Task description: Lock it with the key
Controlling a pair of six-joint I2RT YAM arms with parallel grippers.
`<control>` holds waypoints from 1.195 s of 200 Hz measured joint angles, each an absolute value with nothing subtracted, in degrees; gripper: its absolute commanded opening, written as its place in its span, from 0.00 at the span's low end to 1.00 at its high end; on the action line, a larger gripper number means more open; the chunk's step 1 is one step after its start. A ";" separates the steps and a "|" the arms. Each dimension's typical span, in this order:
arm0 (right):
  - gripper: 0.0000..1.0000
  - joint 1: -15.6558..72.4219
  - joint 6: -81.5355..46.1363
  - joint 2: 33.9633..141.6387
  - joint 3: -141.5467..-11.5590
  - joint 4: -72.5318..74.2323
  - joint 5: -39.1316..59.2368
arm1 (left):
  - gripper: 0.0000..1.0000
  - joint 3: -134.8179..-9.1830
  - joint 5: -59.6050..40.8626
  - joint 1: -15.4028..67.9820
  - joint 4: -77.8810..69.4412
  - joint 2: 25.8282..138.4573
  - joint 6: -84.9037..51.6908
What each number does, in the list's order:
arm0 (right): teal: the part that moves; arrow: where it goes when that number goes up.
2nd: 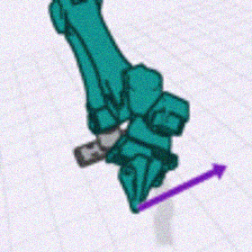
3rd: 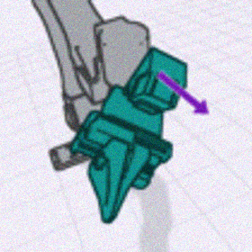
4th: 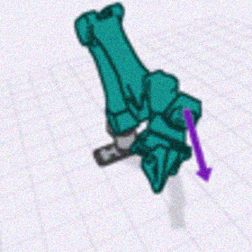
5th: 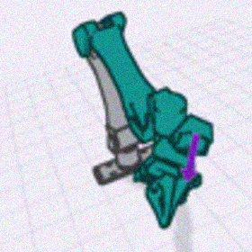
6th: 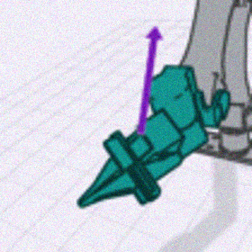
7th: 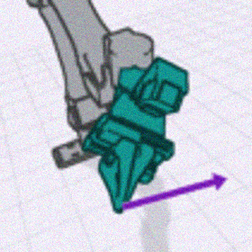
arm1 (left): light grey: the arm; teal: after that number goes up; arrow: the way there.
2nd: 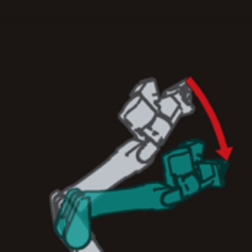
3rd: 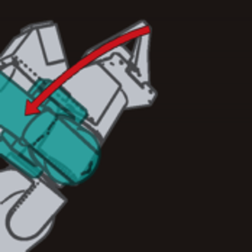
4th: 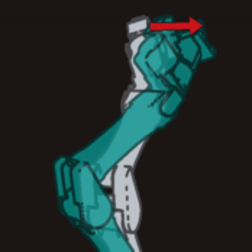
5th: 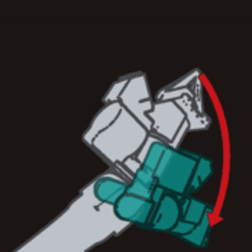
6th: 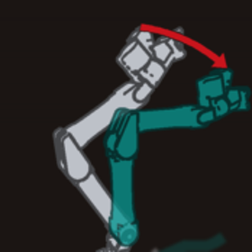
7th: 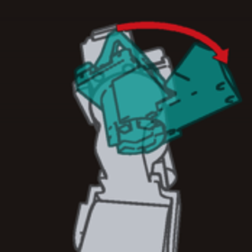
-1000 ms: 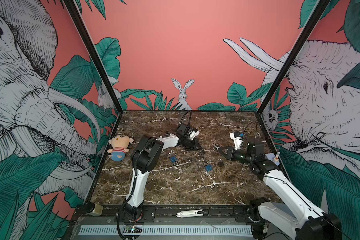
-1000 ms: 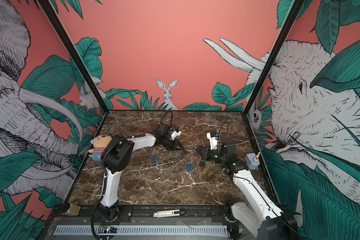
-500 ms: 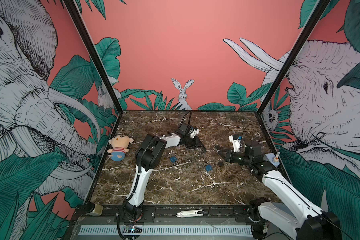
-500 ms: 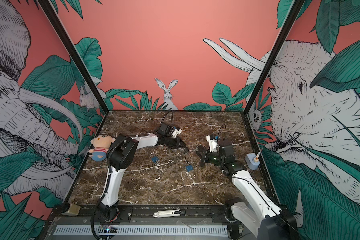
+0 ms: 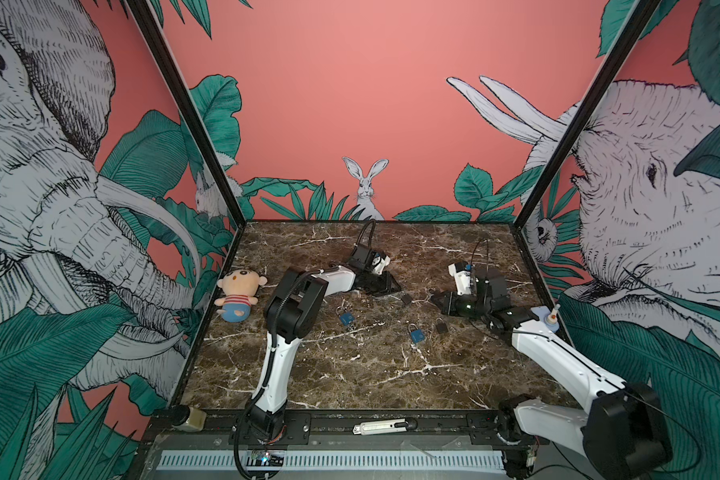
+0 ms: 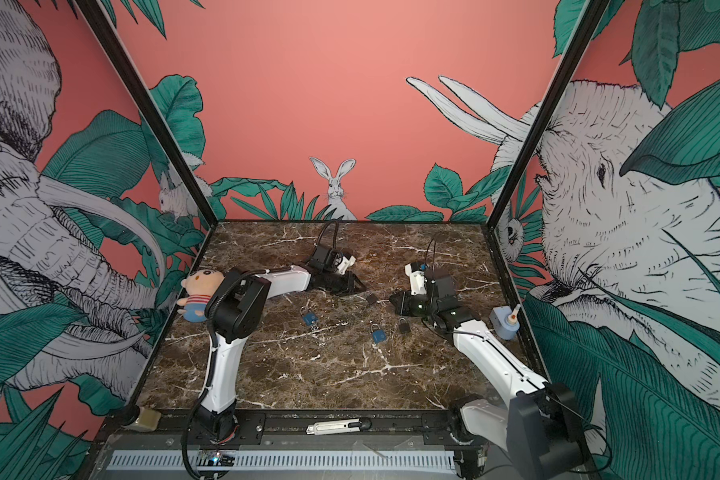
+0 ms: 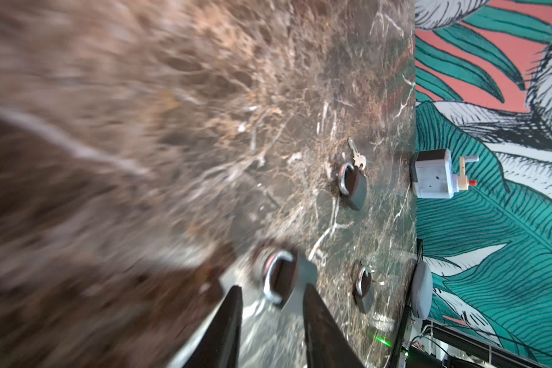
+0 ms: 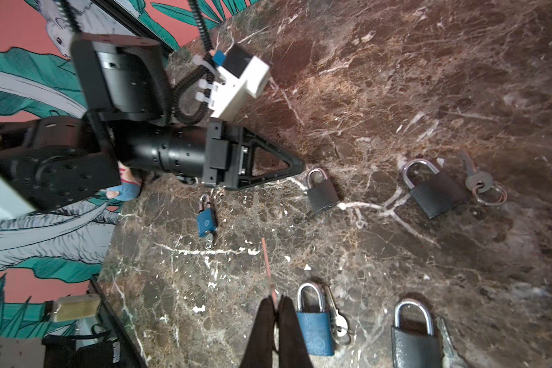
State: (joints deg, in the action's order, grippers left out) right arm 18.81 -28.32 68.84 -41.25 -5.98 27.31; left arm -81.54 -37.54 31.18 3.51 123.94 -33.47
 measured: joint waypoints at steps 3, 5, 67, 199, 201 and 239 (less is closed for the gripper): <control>0.00 18.85 -28.16 69.36 -41.47 -5.82 27.09 | 0.35 -81.06 -37.41 30.83 3.53 123.35 -33.50; 0.00 18.90 -28.03 69.84 -41.65 -5.72 26.94 | 0.35 -80.75 -37.34 30.59 3.51 122.89 -33.52; 0.00 21.06 -25.08 84.99 -48.01 -0.54 22.76 | 0.35 -73.17 -35.86 26.65 3.46 107.37 -33.67; 0.00 22.13 -23.75 102.37 -53.34 5.87 19.90 | 0.36 -60.07 -32.38 25.67 4.89 84.64 -33.67; 0.00 22.13 -23.75 102.41 -53.36 5.87 19.90 | 0.36 -60.05 -32.29 25.67 4.91 84.58 -33.63; 0.05 22.13 -23.75 103.13 -53.36 6.20 19.79 | 0.36 -59.51 -31.99 25.67 5.82 84.23 -33.61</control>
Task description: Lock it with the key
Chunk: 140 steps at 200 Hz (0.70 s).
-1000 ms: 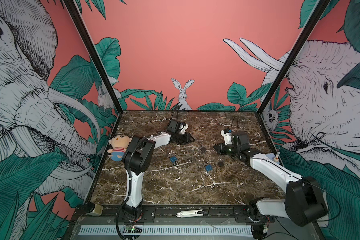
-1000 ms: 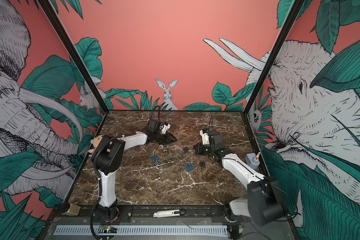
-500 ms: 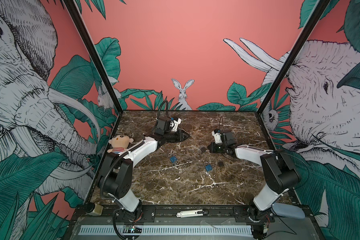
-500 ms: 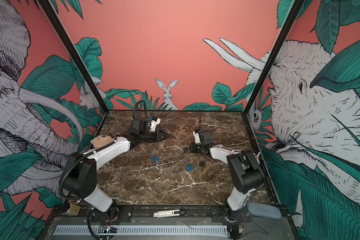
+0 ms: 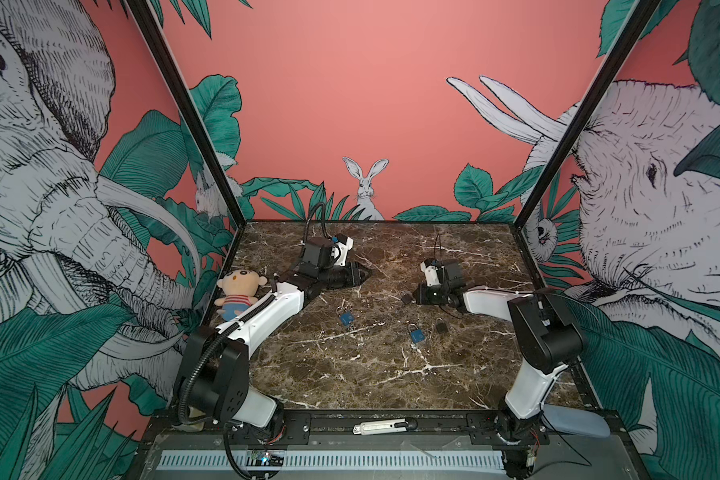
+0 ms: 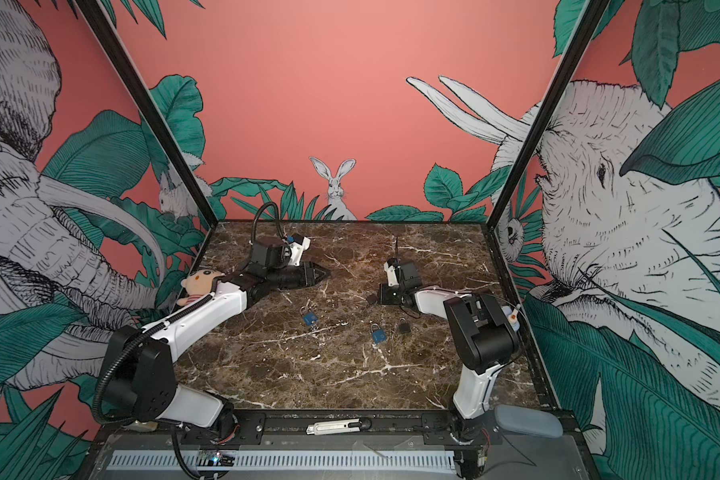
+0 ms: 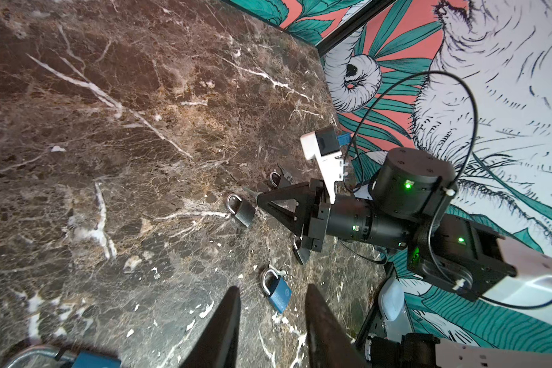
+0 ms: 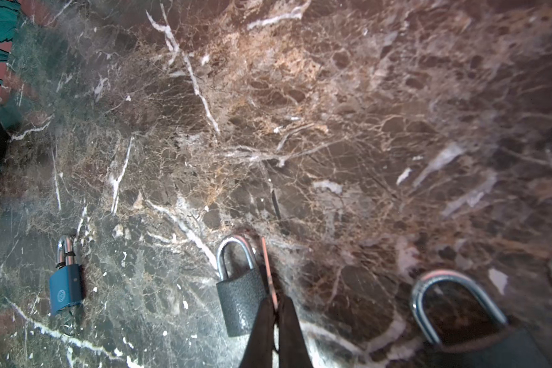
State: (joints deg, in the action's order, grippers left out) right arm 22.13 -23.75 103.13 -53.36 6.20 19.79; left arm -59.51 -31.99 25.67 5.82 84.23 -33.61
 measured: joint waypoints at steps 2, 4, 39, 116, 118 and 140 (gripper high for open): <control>0.05 22.13 -23.75 103.13 -53.36 6.22 19.79 | 0.36 -59.48 -31.99 25.67 5.96 84.23 -33.61; 0.06 22.13 -23.77 103.13 -53.36 6.24 19.79 | 0.36 -59.46 -31.97 25.67 6.07 84.25 -33.58; 0.16 22.15 -23.75 103.13 -53.34 6.57 19.86 | 0.36 -59.42 -31.94 25.67 6.46 84.25 -33.45; 0.20 22.57 -23.27 99.15 -52.14 5.10 18.63 | 0.36 -59.11 -30.37 25.36 7.66 83.59 -33.23; 0.20 22.61 -23.18 98.74 -52.05 4.95 18.63 | 0.36 -59.02 -30.28 25.32 7.81 83.44 -33.19; 0.21 24.97 -21.43 93.71 -51.70 2.15 16.58 | 0.36 -57.54 -28.12 24.32 10.41 80.38 -32.62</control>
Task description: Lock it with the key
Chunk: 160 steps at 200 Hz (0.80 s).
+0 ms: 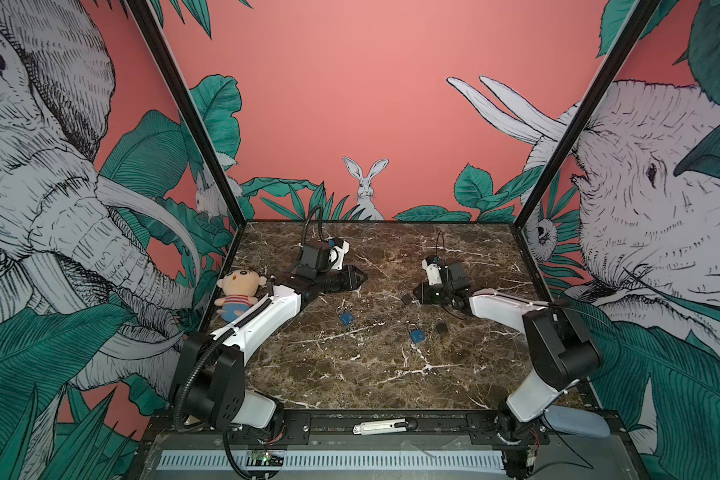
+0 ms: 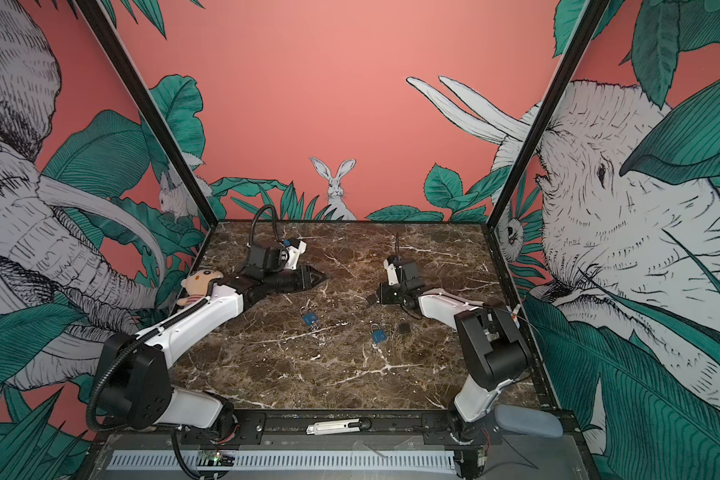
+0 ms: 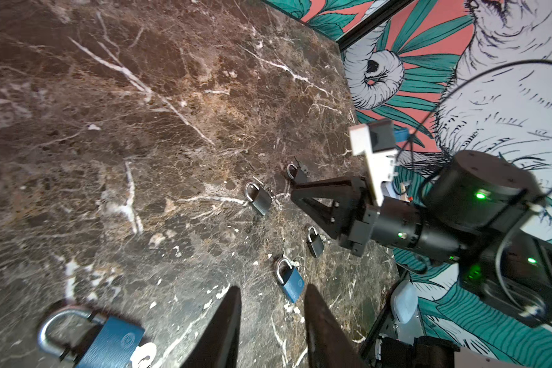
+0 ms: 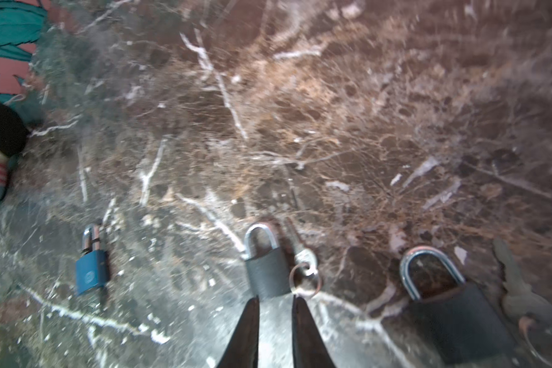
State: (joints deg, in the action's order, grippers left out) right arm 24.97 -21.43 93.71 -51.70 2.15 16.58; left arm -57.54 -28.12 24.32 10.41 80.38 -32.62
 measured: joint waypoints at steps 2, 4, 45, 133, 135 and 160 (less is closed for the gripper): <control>0.21 25.32 -21.21 93.25 -51.70 1.89 16.12 | 0.36 -57.32 -27.92 24.12 10.52 80.01 -32.53; 0.21 25.69 -21.02 92.77 -51.70 1.56 15.94 | 0.36 -57.06 -27.77 23.94 10.76 79.59 -32.51; 0.25 35.07 -17.08 86.46 -52.31 -3.20 12.43 | 0.36 -52.18 -23.55 19.55 16.14 71.22 -30.44; 0.30 50.85 -11.92 97.56 -66.98 -9.89 6.02 | 0.37 -41.56 -23.38 5.76 22.00 60.66 -29.06; 0.30 51.13 -11.90 98.08 -67.35 -10.00 5.93 | 0.37 -41.43 -23.55 5.39 22.00 60.64 -29.06; 0.34 54.02 -10.66 103.94 -71.85 -12.12 3.75 | 0.36 -39.92 -26.72 1.06 21.89 60.49 -29.43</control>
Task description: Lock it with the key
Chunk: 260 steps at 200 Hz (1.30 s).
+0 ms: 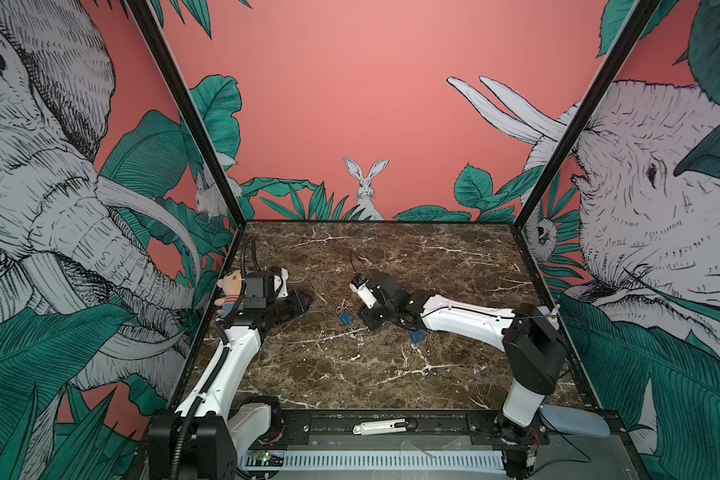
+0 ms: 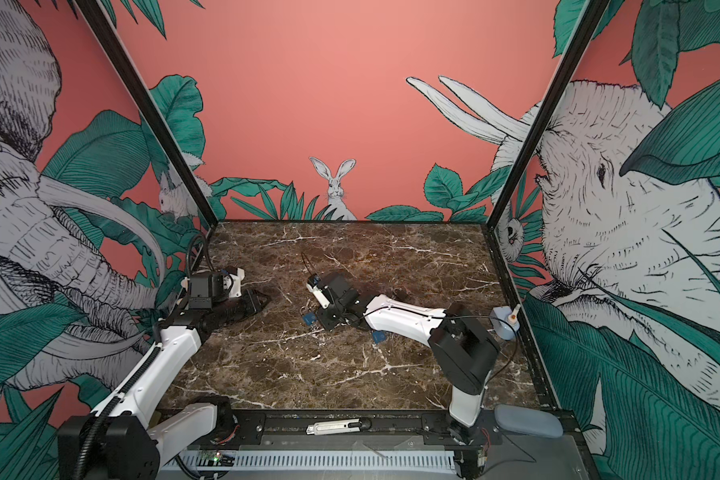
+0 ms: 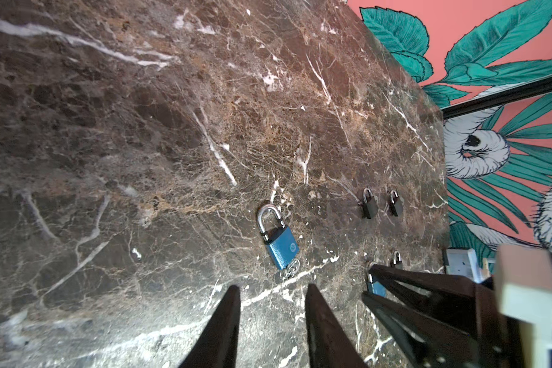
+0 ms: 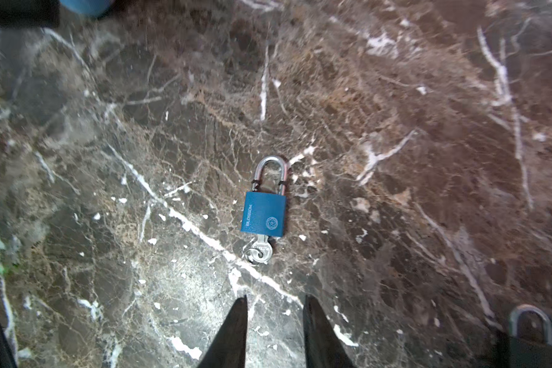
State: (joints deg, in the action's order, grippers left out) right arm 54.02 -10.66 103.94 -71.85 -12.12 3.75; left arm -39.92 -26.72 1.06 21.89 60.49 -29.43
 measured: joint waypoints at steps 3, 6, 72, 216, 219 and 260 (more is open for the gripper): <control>0.35 54.37 -10.59 104.71 -72.58 -12.53 3.57 | 0.36 -39.77 -27.20 0.56 21.87 60.49 -29.50; 0.35 54.61 -10.35 105.34 -73.14 -12.84 3.27 | 0.36 -39.62 -27.51 0.08 21.87 60.45 -29.52; 0.39 57.80 -9.32 117.32 -84.71 -15.44 -0.86 | 0.37 -38.96 -31.14 -5.34 21.30 57.47 -29.23; 0.44 57.76 -9.21 126.08 -93.71 -21.82 -4.38 | 0.37 -38.98 -33.45 -5.96 21.32 57.06 -27.14; 0.44 57.76 -9.23 126.08 -93.69 -21.91 -4.38 | 0.37 -38.98 -33.47 -5.96 21.32 57.06 -27.14; 0.44 57.76 -9.41 126.08 -93.41 -22.04 -4.78 | 0.37 -38.98 -34.13 -6.22 21.28 57.08 -27.18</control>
